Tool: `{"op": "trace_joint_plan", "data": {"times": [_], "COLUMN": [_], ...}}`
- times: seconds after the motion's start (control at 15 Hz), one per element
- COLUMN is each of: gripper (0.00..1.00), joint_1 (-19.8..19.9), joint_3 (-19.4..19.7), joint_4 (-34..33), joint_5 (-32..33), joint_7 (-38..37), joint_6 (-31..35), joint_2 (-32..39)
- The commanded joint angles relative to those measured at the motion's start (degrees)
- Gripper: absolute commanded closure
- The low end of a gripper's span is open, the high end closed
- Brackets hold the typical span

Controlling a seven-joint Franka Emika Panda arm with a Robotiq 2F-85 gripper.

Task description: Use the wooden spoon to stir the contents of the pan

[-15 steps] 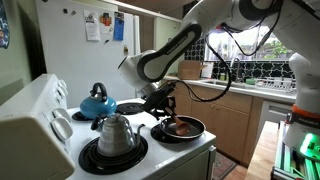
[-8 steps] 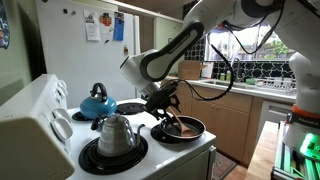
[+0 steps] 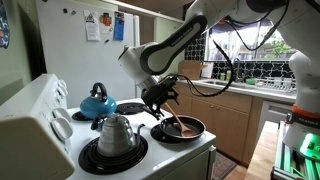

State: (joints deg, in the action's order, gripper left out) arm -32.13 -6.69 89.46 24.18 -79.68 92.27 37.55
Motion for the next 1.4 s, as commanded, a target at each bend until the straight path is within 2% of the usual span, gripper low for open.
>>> {"op": "trace_joint_plan", "data": {"times": [0.0, 0.53, 0.8, 0.87, 1.0, 1.33], "gripper": [0.0, 0.0, 0.0, 0.0, 0.0, 0.0], "joint_1": [0.53, 4.05, 6.07, 3.95, 4.48, 4.53], "joint_3": [-1.2, -3.13, -3.63, -2.1, -2.04, -2.22], "joint_4": [5.31, 14.44, 18.58, 14.71, 16.19, 16.43], "joint_5": [2.17, 1.58, 1.24, 1.65, 1.52, 1.48], "joint_7": [3.61, 20.22, 32.13, 27.59, 30.51, 31.49], "joint_6": [5.51, 23.15, 32.51, 28.47, 30.82, 31.15], "joint_2": [-5.15, -12.04, -12.29, -10.9, -10.95, -10.99]}}
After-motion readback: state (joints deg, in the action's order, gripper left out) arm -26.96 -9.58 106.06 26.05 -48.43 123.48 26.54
